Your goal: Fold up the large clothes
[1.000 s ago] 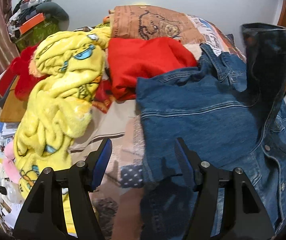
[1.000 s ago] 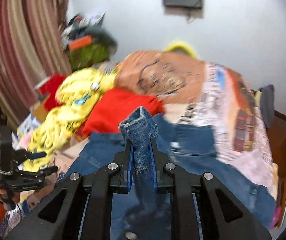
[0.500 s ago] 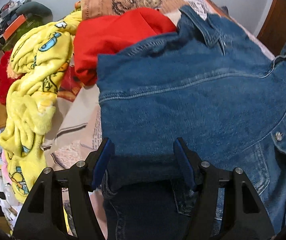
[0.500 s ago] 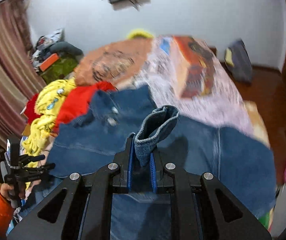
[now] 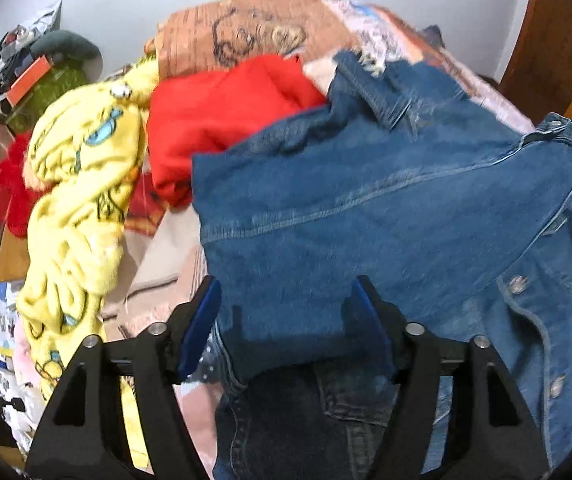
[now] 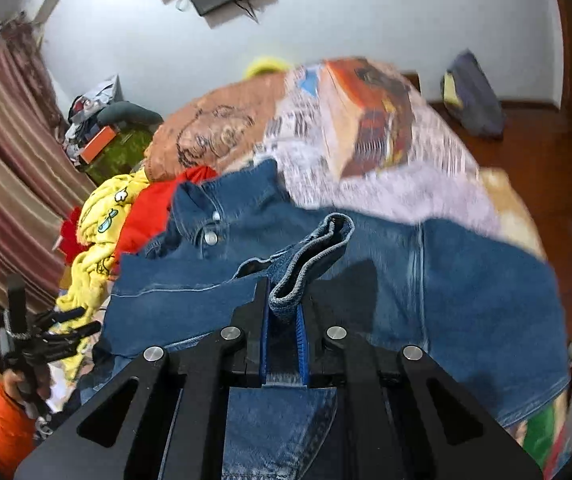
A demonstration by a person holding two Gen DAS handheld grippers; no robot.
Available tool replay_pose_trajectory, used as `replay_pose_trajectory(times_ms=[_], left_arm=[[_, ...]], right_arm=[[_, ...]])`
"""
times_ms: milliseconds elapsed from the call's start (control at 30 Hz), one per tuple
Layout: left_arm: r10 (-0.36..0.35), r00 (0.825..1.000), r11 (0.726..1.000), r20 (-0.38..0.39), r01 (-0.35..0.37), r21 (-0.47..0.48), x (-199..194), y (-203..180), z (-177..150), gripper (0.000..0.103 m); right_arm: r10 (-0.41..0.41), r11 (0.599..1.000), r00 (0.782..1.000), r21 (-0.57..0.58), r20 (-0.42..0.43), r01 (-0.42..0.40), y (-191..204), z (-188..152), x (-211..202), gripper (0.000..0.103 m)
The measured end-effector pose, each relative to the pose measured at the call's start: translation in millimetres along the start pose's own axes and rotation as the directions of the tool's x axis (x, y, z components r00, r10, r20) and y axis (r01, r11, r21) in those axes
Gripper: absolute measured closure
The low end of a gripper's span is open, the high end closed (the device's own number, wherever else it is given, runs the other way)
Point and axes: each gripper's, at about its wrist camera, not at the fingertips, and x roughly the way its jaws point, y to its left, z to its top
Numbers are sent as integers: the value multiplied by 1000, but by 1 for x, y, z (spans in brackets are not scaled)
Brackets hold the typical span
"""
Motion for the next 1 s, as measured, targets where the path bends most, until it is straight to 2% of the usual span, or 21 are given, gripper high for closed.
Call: replay_pose_trajectory(times_ms=[133,200,367,500,533,600,667,833,933,1000], left_arm=[[1,1000,1000,20,-2,29,1,-9,4,23],[3,1000,999,-5,-3,42,11,-14,2,23],[14,997,998,-70,-9,68,34,-21,-9,23],[17,997,997,-79,-10,82,40,-24,-14,22],[16,996,996,-84,-9,84,39,-24,-13,22],[12,996,996,-88,-4,86,37,-23,-10,22],[11,997,995,-80,-3,97,32,-26,-7,22],[9,1000,991,-1,-9,132,4,-40,12,22],[-21,998,990,59,12,138,-15,-53,30,20],[-72,992,990,104,58,130,-29,-63,45,15]], right_arm=[[-54,998,998,-39,-14,54,0,-8,7,93],[-77,997,996,-20,-55,76,-11,-16,19,93],[-71,993,983,76,-169,85,-44,-39,46,92],[-155,984,967,59,-204,170,-50,-50,45,88],[-178,980,962,52,-209,193,-50,-51,43,86],[-198,975,955,61,-219,216,-54,-54,35,75],[-207,969,955,92,-212,231,-60,-55,23,54],[-207,958,966,166,-157,232,-72,-50,-13,43],[-215,942,970,237,-113,237,-87,-46,-35,39],[-222,929,972,286,-79,236,-98,-45,-50,38]])
